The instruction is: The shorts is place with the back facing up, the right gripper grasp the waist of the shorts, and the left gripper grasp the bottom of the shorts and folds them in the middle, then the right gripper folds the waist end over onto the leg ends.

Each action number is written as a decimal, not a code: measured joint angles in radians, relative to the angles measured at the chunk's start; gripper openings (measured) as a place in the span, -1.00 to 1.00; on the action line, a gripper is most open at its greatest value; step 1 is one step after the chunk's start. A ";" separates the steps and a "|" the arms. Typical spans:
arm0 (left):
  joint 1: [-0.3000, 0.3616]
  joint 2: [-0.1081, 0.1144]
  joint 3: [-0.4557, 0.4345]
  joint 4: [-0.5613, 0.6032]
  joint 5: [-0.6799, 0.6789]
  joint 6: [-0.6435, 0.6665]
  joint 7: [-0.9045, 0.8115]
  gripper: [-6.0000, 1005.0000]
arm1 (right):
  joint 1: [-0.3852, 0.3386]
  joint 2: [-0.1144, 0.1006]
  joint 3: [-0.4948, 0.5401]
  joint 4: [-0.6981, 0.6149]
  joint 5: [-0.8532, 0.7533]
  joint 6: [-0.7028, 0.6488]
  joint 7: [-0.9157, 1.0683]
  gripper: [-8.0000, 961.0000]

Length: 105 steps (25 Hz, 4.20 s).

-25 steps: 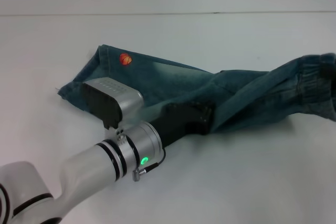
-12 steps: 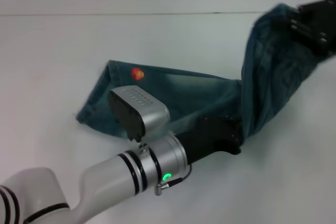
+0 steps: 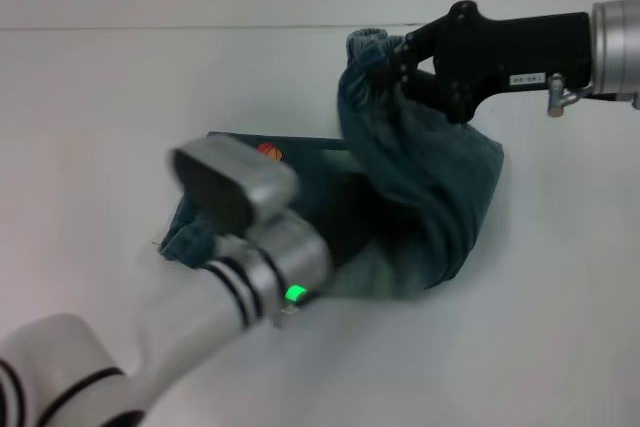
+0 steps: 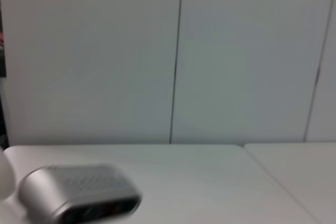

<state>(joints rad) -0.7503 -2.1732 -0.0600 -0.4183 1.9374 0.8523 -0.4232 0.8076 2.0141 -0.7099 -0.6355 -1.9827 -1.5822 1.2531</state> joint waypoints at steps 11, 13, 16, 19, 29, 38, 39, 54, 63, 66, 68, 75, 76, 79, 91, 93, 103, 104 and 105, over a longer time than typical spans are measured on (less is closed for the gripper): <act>0.177 0.012 -0.066 0.411 0.004 0.320 -0.112 -0.86 | -0.024 0.020 -0.003 -0.039 0.008 0.010 0.049 -0.83; 0.211 0.013 -0.057 0.479 0.005 0.402 -0.140 -0.86 | -0.023 0.021 -0.008 -0.039 0.009 0.010 0.052 -0.81; 0.274 0.014 -0.010 0.615 0.005 0.556 -0.224 -0.86 | -0.014 0.026 -0.013 -0.039 0.007 0.011 0.054 -0.78; 0.334 0.014 0.076 0.746 0.005 0.664 -0.341 -0.86 | -0.002 0.031 -0.033 -0.039 0.003 0.015 0.055 -0.75; 0.483 0.012 0.076 0.922 -0.022 0.914 -0.462 -0.84 | 0.109 0.080 -0.339 -0.011 0.001 0.098 0.048 -0.64; 0.522 0.006 0.077 0.907 -0.011 0.928 -0.456 -0.82 | 0.196 0.096 -0.777 0.012 0.069 0.348 0.107 -0.55; 0.524 0.005 0.078 0.904 -0.010 0.929 -0.456 -0.82 | 0.194 0.096 -0.800 0.003 0.073 0.364 0.112 -0.54; 0.487 0.010 0.109 0.882 0.014 0.924 -0.470 -0.78 | -0.073 0.071 -0.665 -0.383 0.076 0.320 0.229 0.41; 0.443 0.019 0.262 0.940 0.130 0.931 -0.606 -0.77 | -0.316 0.070 -0.296 -0.351 0.154 -0.015 0.226 0.89; 0.424 0.033 0.326 0.994 0.202 0.947 -0.703 -0.55 | -0.425 0.070 -0.265 -0.350 0.157 -0.095 0.170 0.91; 0.412 0.046 0.337 1.017 0.244 0.977 -0.740 -0.41 | -0.491 0.070 -0.260 -0.352 0.154 -0.123 0.122 0.91; 0.386 0.067 0.341 1.079 0.344 1.063 -0.812 0.34 | -0.633 0.071 -0.219 -0.393 0.119 -0.208 0.033 0.92; 0.383 0.069 0.341 1.082 0.358 1.064 -0.816 0.43 | -0.640 0.072 -0.204 -0.398 0.101 -0.216 0.029 0.92; 0.372 0.071 0.343 1.082 0.390 1.063 -0.825 0.59 | -0.644 0.073 -0.157 -0.396 0.050 -0.242 0.001 0.92; 0.355 0.075 0.363 1.083 0.442 1.060 -0.836 0.86 | -0.665 0.074 -0.072 -0.340 0.035 -0.255 -0.105 0.91; 0.354 0.075 0.374 1.082 0.444 1.052 -0.846 0.86 | -0.664 0.073 -0.067 -0.330 0.032 -0.251 -0.111 0.91; 0.338 0.072 0.433 1.077 0.449 1.027 -0.881 0.86 | -0.658 0.072 -0.043 -0.303 0.000 -0.236 -0.142 0.91; 0.337 0.072 0.433 1.077 0.449 1.027 -0.882 0.86 | -0.660 0.071 -0.039 -0.302 -0.001 -0.239 -0.142 0.91; 0.337 0.072 0.433 1.077 0.449 1.027 -0.882 0.86 | -0.661 0.071 -0.035 -0.302 -0.001 -0.241 -0.144 0.91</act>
<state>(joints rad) -0.4135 -2.1010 0.3735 0.6589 2.3868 1.8791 -1.3049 0.1466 2.0849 -0.7448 -0.9375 -1.9834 -1.8232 1.1088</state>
